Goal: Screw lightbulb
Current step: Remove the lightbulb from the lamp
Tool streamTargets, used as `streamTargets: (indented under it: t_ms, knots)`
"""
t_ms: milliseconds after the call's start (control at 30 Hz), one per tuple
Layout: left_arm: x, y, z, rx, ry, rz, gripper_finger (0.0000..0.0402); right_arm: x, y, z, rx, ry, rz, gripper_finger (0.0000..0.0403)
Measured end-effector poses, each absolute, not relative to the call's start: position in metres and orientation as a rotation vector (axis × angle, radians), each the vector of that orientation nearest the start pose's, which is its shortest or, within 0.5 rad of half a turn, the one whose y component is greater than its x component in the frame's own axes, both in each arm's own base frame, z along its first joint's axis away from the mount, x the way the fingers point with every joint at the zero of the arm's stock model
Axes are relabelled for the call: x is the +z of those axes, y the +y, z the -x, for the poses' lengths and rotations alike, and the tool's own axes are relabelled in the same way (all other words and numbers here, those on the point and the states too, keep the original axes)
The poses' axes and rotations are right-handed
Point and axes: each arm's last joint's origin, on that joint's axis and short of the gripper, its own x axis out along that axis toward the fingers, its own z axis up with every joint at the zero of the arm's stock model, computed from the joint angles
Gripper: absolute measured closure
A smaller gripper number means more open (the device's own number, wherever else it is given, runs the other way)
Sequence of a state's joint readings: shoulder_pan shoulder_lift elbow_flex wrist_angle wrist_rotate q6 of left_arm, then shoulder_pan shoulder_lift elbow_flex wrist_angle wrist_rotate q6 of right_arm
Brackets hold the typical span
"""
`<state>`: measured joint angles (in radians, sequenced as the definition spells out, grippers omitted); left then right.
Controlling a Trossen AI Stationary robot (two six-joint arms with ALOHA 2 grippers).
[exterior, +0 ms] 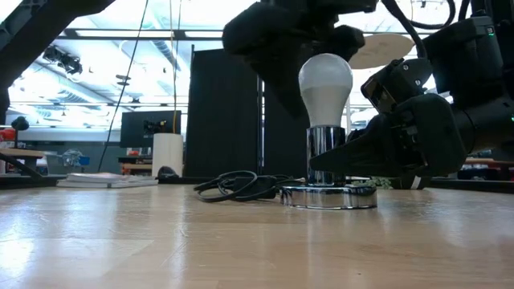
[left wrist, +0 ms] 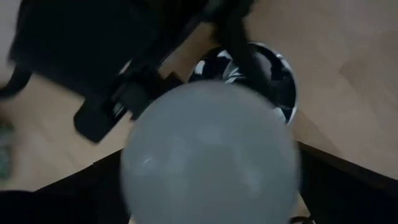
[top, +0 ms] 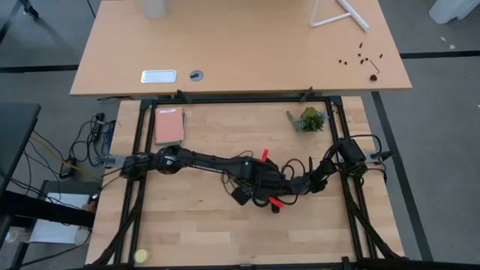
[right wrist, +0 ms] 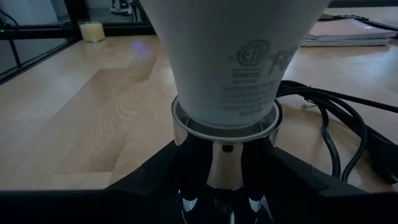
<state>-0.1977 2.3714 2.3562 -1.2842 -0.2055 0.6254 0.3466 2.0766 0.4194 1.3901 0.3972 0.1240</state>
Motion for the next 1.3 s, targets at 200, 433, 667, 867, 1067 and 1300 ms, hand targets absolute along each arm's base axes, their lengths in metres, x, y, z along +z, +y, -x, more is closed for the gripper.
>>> streamTargets:
  t_ms: [200,433,667,867,1067,1300]
  knots:
    - [0.2517,-0.0936,-0.4748,-0.435,1.208,-0.826,0.0023,0.0603,0.0838,-0.2649,-0.065,0.245,-0.023,0.0205]
    - [0.2521,-0.0966,-0.4757,-0.402,1.198,-0.785,0.0081,0.0603,0.0838,-0.2650,-0.065,0.245,-0.022,0.0205]
    - [0.2525,-0.0966,-0.4767,-0.311,1.201,-0.669,0.0144,0.0602,0.0838,-0.2649,-0.066,0.245,-0.025,0.0205]
    - [0.2524,-0.0963,-0.4767,-0.163,1.218,-0.434,0.0142,0.0602,0.0838,-0.2649,-0.066,0.245,-0.027,0.0205]
    - [0.2525,-0.0972,-0.4771,0.020,1.217,-0.123,0.0132,0.0602,0.0838,-0.2649,-0.065,0.246,-0.025,0.0205]
    - [0.2524,-0.0986,-0.4760,0.269,1.196,0.232,0.0132,0.0602,0.0838,-0.2649,-0.063,0.246,-0.023,0.0205]
